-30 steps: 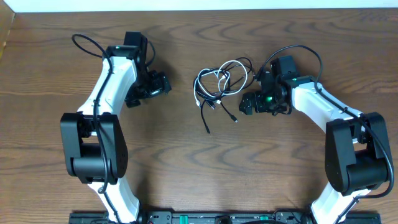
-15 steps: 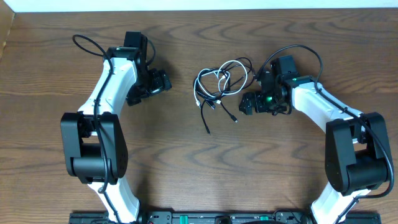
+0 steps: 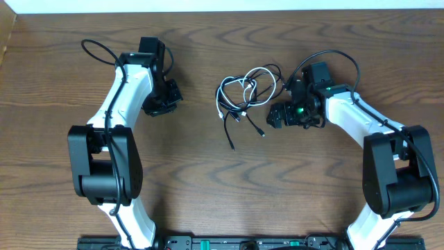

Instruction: Untangle cables

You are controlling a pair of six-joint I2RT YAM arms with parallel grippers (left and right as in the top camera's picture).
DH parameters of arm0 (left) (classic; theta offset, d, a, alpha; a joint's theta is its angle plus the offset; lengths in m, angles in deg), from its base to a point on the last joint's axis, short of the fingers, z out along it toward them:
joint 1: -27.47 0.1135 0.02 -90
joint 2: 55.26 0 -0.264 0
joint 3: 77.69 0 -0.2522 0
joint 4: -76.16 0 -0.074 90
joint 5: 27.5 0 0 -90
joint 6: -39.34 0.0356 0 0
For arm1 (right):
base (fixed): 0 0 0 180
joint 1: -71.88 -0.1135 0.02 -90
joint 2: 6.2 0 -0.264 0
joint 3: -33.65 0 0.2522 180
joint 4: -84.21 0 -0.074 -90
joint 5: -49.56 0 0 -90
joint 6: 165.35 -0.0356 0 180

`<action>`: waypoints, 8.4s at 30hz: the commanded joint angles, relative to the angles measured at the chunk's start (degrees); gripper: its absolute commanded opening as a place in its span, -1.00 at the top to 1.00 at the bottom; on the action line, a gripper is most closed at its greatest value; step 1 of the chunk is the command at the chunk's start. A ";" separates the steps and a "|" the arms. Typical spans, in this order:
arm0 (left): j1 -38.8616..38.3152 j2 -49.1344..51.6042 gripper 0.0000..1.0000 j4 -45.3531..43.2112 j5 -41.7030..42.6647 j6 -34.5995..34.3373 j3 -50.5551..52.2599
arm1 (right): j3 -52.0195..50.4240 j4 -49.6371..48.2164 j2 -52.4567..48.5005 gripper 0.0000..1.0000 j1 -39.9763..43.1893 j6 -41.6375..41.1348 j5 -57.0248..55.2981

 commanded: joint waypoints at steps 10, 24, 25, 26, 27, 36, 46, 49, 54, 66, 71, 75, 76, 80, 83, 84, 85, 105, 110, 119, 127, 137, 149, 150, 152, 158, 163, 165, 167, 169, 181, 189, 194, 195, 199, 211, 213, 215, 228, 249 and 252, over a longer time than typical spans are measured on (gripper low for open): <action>-0.07 0.55 0.83 0.83 -0.35 -0.11 0.26 | -1.97 1.11 -2.45 -0.99 -0.31 -0.07 -1.70; -0.07 0.55 0.85 1.66 -0.33 2.25 0.31 | -1.95 -3.91 -2.45 -0.98 -0.31 -0.11 -1.60; -0.07 0.55 0.85 1.38 -0.33 2.25 0.31 | -1.97 -5.05 -2.45 -0.98 -0.31 -0.11 -1.62; -0.07 0.55 0.85 1.22 -0.33 2.25 0.31 | -1.97 -5.88 -2.45 -0.99 -0.31 -0.09 -1.68; -0.07 0.55 0.85 1.18 -0.33 2.25 0.31 | -1.97 -6.54 -2.45 -0.99 -0.31 -0.09 -1.68; -0.07 0.55 0.85 0.48 -0.31 2.21 0.31 | -1.97 -6.84 -2.45 -0.98 -0.35 -17.62 14.73; -0.07 0.55 0.85 -1.38 -0.31 2.21 0.31 | -2.16 -9.18 -2.47 -0.02 -3.56 -22.40 3.85; -0.07 0.55 0.85 -1.42 -0.33 2.21 0.31 | -2.16 -9.81 -2.47 0.03 -5.05 -22.45 3.67; -0.09 0.55 0.85 -1.33 -0.26 2.47 0.31 | -2.19 -9.29 -2.47 0.03 -6.99 -22.38 2.56; -3.63 0.55 0.51 -2.67 3.10 2.43 0.35 | -2.19 -19.15 -2.47 0.06 -12.61 -29.77 -9.77; -5.64 0.55 0.51 -4.68 3.02 2.45 0.35 | -2.19 -23.10 -2.47 0.08 -16.17 -31.19 -16.24; -6.38 0.55 0.51 -5.51 2.64 2.45 0.35 | -2.19 -25.55 -2.58 0.01 -18.56 -31.71 -23.71; -6.49 0.55 0.51 -5.51 2.64 2.45 0.35 | -2.19 -25.97 -2.73 -0.02 -19.17 -33.07 -26.05; -6.62 0.57 0.51 -5.66 2.60 2.47 0.35 | -2.19 -26.86 -4.22 -0.09 -20.87 -39.58 -32.59; -6.62 0.57 0.50 -5.68 0.55 2.47 0.35 | -2.19 -27.91 -6.23 -0.06 -21.07 -42.45 -34.67; -6.62 0.57 0.50 -5.68 -0.22 2.45 0.35 | -2.19 -28.37 -6.95 -0.01 -21.07 -43.04 -34.67; -6.62 0.57 0.50 -5.68 -0.81 2.45 0.35 | -2.19 -28.83 -8.00 0.04 -21.07 -43.93 -34.64; -6.62 0.57 0.36 -6.12 -3.82 4.02 0.35 | -2.21 -12.98 -11.30 0.98 -28.89 -43.30 -20.28; -6.56 0.57 -0.38 -5.14 -5.16 4.87 0.35 | -2.21 -13.18 -11.28 0.98 -30.97 -39.06 -20.26; -5.92 0.57 -0.31 -3.34 -8.52 4.85 0.35 | 4.39 -2.21 -3.15 0.70 -29.18 -20.52 -17.94; -2.84 1.33 0.63 -3.39 -6.99 4.87 0.35 | 7.37 2.16 4.63 -0.22 -27.58 -15.56 -18.40; -2.32 4.07 0.63 -5.14 6.21 11.85 0.35 | 7.37 2.82 4.48 -0.66 -22.51 -8.17 -15.30; -2.36 4.76 0.63 1.86 13.20 19.74 0.35 | 6.16 1.25 2.36 -0.45 -17.38 0.83 -8.81; -2.38 4.76 0.63 3.17 13.20 19.69 0.37 | 6.01 0.42 2.36 -0.44 -17.31 0.50 -8.72; -2.49 4.76 0.61 5.40 13.25 19.65 0.87 | 5.95 -0.57 2.36 -0.43 -17.31 0.39 -8.72; -4.07 4.76 0.34 6.16 14.12 17.27 5.77 | 5.84 0.11 2.34 -0.16 -17.31 0.37 -8.94; -5.33 4.76 0.28 3.50 14.25 13.29 11.43 | 5.75 0.24 2.34 -0.10 -17.59 0.33 -8.90; -5.68 4.76 0.28 2.67 14.99 12.87 12.35 | 5.75 0.24 2.34 -0.09 -17.59 0.31 -8.92; -6.10 4.76 0.28 2.27 16.20 12.72 12.79 | 5.75 0.24 2.34 -0.09 -17.59 0.33 -8.92; -6.56 4.76 0.28 2.34 17.46 12.72 12.83 | 5.75 0.24 2.34 -0.08 -17.59 0.33 -8.92; -6.62 4.39 0.28 9.49 17.64 9.03 10.93 | 5.75 0.20 2.34 -0.19 -17.59 0.35 -8.94; -5.55 0.39 0.24 9.75 17.70 1.16 9.27 | 5.75 0.24 2.34 -0.34 -17.59 0.35 -8.94; -8.96 0.44 0.20 2.47 17.27 -3.17 13.05 | 5.75 0.31 2.34 -0.43 -17.59 0.35 -8.96; -9.53 0.44 0.19 1.60 17.27 -3.58 13.62 | 5.75 0.31 2.34 -0.44 -17.57 0.35 -8.98; -11.02 0.44 0.19 -1.31 16.79 -5.09 15.61 | 5.75 0.31 2.34 -0.47 -17.57 0.35 -9.01; -11.50 0.44 0.85 -7.93 9.97 -7.82 17.27 | 5.75 0.48 2.34 -0.40 -17.59 0.37 -11.54; -11.43 0.44 0.85 -10.21 7.96 -7.10 17.27 | 5.73 0.50 2.34 -0.29 -17.59 0.35 -13.73; -11.43 0.44 0.85 -12.55 5.42 -5.25 17.27 | 5.70 0.48 2.34 -0.19 -17.59 0.35 -15.08; -11.43 0.44 0.85 -30.58 3.91 4.13 17.27 | 5.68 -0.87 2.32 -0.06 -17.57 -2.08 -24.15; -11.61 0.44 0.85 -35.45 18.80 15.63 17.27 | 0.11 -9.18 2.32 -0.15 -17.53 -11.10 -29.53; -11.85 0.44 0.85 -36.04 19.39 15.61 17.27 | 0.11 -9.18 2.32 -0.02 -17.53 -11.13 -29.57</action>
